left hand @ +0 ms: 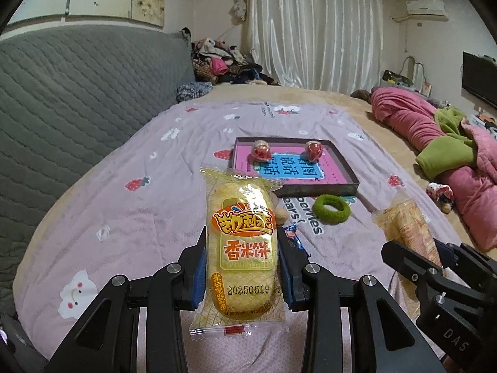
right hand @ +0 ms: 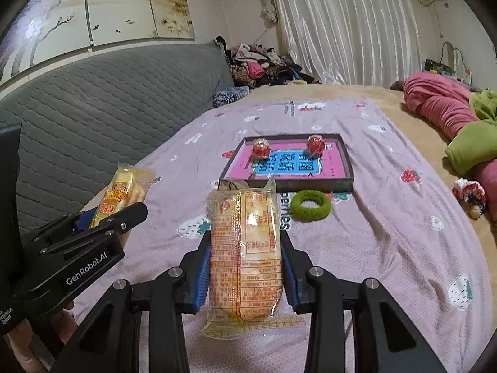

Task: Organize objects

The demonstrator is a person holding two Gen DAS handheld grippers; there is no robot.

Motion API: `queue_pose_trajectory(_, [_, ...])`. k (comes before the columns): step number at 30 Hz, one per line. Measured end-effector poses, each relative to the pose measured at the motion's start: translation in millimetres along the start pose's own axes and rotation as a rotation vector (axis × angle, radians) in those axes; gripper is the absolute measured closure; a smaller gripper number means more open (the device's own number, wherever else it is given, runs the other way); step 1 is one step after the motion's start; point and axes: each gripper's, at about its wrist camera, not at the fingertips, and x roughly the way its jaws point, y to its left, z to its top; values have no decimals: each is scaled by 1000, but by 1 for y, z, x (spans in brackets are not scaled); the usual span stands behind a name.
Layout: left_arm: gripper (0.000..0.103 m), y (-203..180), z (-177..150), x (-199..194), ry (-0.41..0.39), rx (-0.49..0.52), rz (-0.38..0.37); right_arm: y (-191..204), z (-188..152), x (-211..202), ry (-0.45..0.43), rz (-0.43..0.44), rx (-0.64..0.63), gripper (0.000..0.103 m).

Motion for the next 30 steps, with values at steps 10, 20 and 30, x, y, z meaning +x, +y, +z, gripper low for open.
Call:
queue_pose_trajectory(10, [64, -8, 16, -7, -23, 1, -24, 0, 12, -15, -33, 30, 6, 64])
queue_pose_trajectory(20, [64, -20, 40, -1, -48, 25, -22, -10, 32, -17, -72, 26, -1, 64])
queue_pose_trajectory(30, [64, -33, 74, 27, -54, 40, -11, -29, 71, 0, -113, 27, -16, 64])
